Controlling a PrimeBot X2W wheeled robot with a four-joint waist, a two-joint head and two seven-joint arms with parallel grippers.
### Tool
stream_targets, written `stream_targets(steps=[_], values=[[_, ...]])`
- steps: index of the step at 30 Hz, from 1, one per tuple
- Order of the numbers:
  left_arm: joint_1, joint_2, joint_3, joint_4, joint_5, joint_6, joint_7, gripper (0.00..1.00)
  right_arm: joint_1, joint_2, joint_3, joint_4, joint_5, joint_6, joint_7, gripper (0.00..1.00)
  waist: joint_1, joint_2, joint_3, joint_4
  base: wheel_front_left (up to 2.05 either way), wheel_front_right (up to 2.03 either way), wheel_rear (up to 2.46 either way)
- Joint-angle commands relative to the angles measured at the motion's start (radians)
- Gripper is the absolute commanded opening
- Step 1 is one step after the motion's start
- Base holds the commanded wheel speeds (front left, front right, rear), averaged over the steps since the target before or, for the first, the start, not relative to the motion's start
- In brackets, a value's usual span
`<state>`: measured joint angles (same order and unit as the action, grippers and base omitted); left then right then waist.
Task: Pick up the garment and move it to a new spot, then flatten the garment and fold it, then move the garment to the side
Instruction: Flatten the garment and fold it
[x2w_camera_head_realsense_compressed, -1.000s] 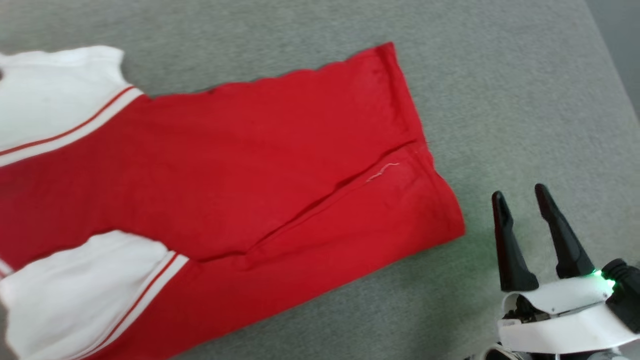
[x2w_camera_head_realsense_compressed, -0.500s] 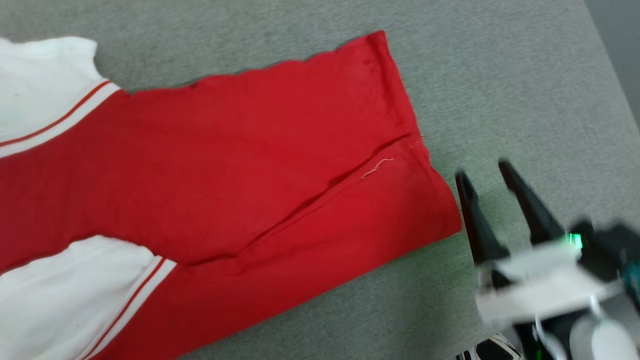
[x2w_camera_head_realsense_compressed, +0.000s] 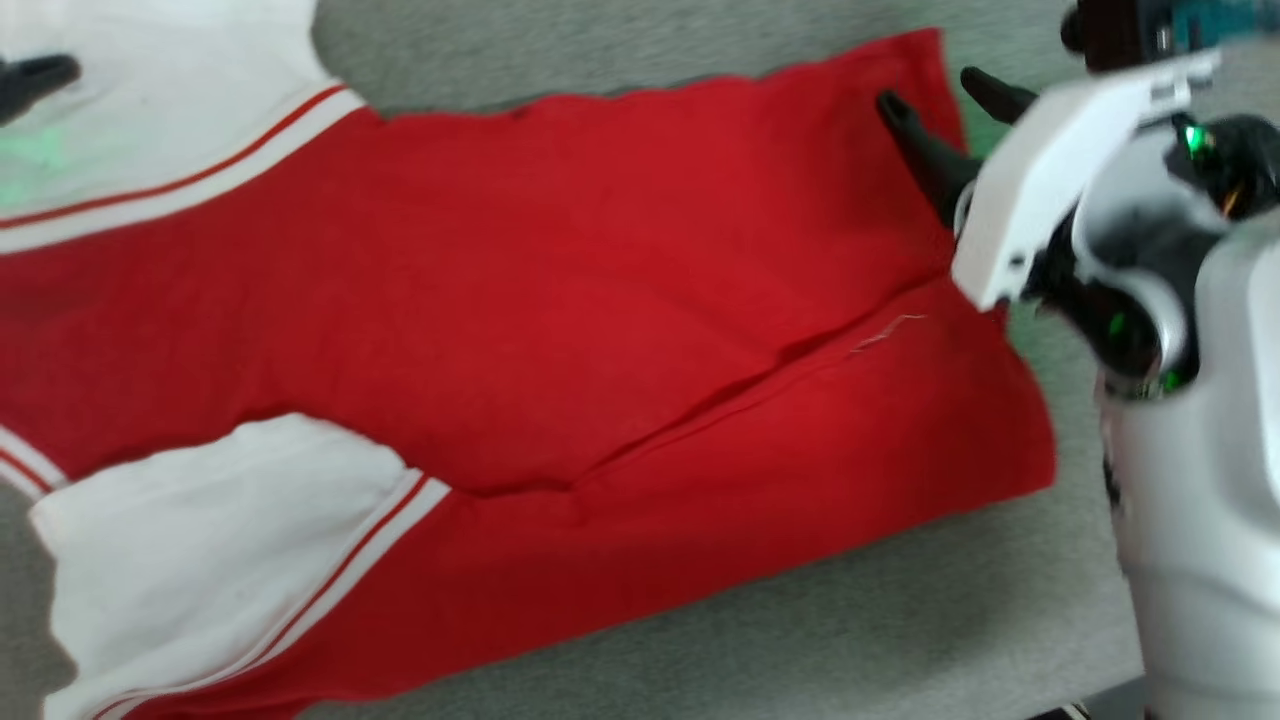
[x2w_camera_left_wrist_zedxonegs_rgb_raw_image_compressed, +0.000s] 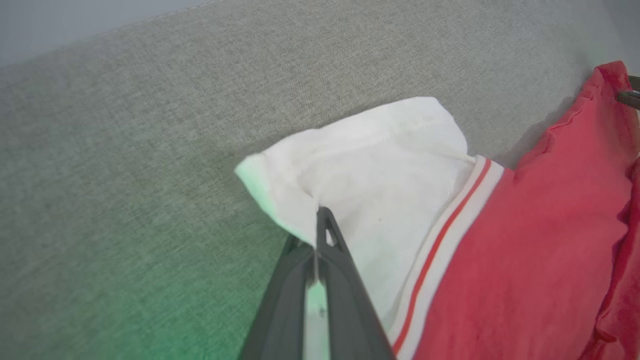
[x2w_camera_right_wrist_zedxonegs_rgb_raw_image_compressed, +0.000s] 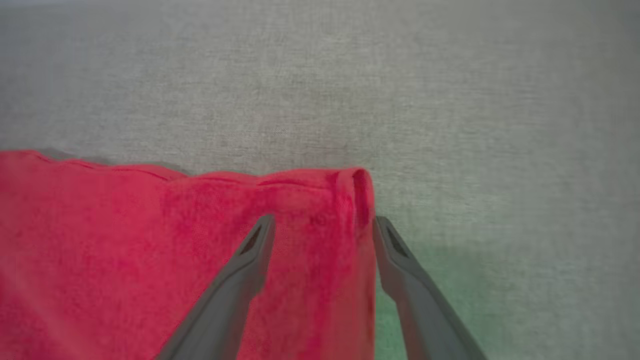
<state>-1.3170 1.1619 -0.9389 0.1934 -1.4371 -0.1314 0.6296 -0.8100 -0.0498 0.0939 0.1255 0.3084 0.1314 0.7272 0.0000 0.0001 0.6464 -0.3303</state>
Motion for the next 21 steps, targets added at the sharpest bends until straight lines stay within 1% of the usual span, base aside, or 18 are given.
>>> stream_targets(steps=[1,3,6,9,10,11,12,13,15,17,21], values=[[-0.012,-0.006,0.0,-0.005,-0.009,0.002,-0.004,0.0,-0.014,-0.001,-0.011,0.011,0.003,-0.002,0.011,1.0,0.0,-0.0001,0.035,0.035,0.0,0.0,0.0],[-0.021,-0.008,0.0,-0.02,-0.027,0.002,-0.01,0.0,-0.075,0.0,-0.005,0.052,-0.028,-0.002,0.084,1.0,0.0,-0.0001,0.046,0.044,0.0,0.0,0.0],[-0.037,-0.005,-0.008,-0.042,-0.034,0.002,-0.016,0.0,-0.119,0.0,-0.011,0.108,-0.059,-0.002,0.18,1.0,0.0,-0.0001,0.058,0.056,0.0,0.0,0.0],[-0.042,-0.008,-0.023,-0.057,-0.032,0.002,-0.022,0.0,-0.133,0.001,-0.018,0.135,-0.092,-0.002,0.241,1.0,0.0,-0.0001,0.062,0.065,0.0,0.0,0.0],[-0.045,-0.01,-0.027,-0.061,-0.031,0.002,-0.027,0.0,-0.135,0.001,-0.02,0.135,-0.098,-0.002,0.248,0.56,0.0,-0.0001,0.062,0.067,0.0,0.0,0.0],[-0.047,-0.013,-0.033,-0.063,-0.031,0.002,-0.03,0.0,-0.135,0.002,-0.024,0.135,-0.104,-0.002,0.253,0.43,0.0,-0.0001,0.061,0.07,0.0,0.0,0.0],[-0.048,-0.016,-0.038,-0.066,-0.031,0.002,-0.036,0.0,-0.133,0.003,-0.02,0.133,-0.1,-0.002,0.258,0.15,0.0,-0.0001,0.058,0.073,0.0,0.0,0.0],[-0.047,-0.019,-0.041,-0.068,-0.033,0.002,-0.043,0.0,-0.128,0.003,-0.026,0.131,-0.091,-0.002,0.252,0.0,0.0,-0.0001,0.054,0.075,0.0,0.0,0.0],[-0.046,-0.029,-0.048,-0.07,-0.037,0.002,-0.064,0.0,-0.114,0.003,-0.033,0.124,-0.087,-0.002,0.248,0.0,0.0,-0.0001,0.04,0.081,0.0,0.0,0.0],[-0.036,-0.044,-0.055,-0.068,-0.042,0.002,-0.091,0.0,-0.103,-0.001,-0.051,0.108,-0.094,-0.002,0.223,0.0,0.0,-0.0001,0.017,0.091,0.0,0.0,0.0],[-0.005,-0.083,-0.071,-0.089,-0.053,0.002,-0.178,0.0,-0.065,0.0,-0.053,0.065,-0.102,-0.002,0.17,0.0,0.0,-0.0001,-0.063,0.124,0.0,0.0,0.0]])
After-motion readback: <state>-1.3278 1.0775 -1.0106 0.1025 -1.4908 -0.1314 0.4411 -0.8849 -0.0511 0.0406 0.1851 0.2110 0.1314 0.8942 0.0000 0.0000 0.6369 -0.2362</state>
